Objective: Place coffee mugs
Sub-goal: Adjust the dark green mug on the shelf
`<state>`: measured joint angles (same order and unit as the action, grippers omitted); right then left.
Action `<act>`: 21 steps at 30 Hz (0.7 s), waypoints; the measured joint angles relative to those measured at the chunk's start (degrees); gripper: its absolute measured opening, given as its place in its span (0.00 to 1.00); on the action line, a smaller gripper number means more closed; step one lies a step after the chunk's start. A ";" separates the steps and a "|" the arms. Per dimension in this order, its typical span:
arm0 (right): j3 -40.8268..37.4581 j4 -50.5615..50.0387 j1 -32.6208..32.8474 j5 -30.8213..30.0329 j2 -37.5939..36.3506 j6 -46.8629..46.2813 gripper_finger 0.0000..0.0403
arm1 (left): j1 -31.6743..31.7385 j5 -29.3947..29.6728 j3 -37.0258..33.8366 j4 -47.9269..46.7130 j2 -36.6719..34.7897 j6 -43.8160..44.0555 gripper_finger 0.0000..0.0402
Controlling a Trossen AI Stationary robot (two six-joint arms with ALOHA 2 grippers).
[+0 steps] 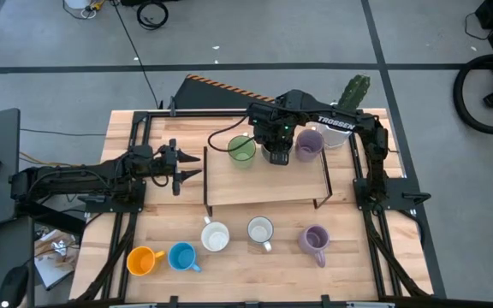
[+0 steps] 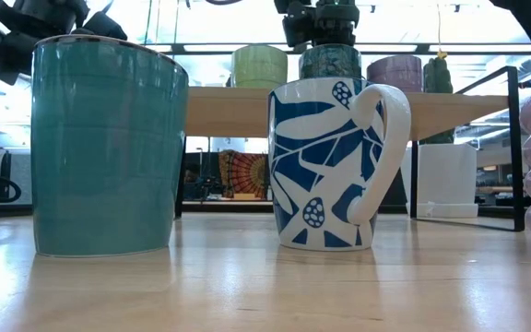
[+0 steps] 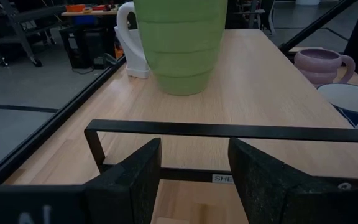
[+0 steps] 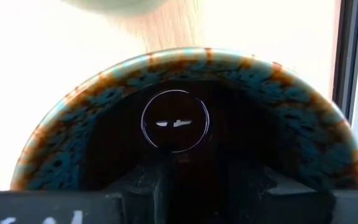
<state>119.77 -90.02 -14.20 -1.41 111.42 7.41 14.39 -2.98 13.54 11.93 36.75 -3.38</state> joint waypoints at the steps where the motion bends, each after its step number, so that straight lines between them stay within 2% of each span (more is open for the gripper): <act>1: 0.00 0.00 0.02 0.00 0.00 0.05 0.32 | 0.00 0.00 0.00 -0.11 0.00 0.13 0.48; 21: -0.07 0.00 -0.31 0.00 -2.63 0.28 0.32 | -0.01 -0.02 0.00 -0.15 0.00 1.03 0.48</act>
<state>119.70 -90.02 -14.50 -1.41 108.78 7.69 14.38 -3.01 13.54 11.78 36.75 -2.35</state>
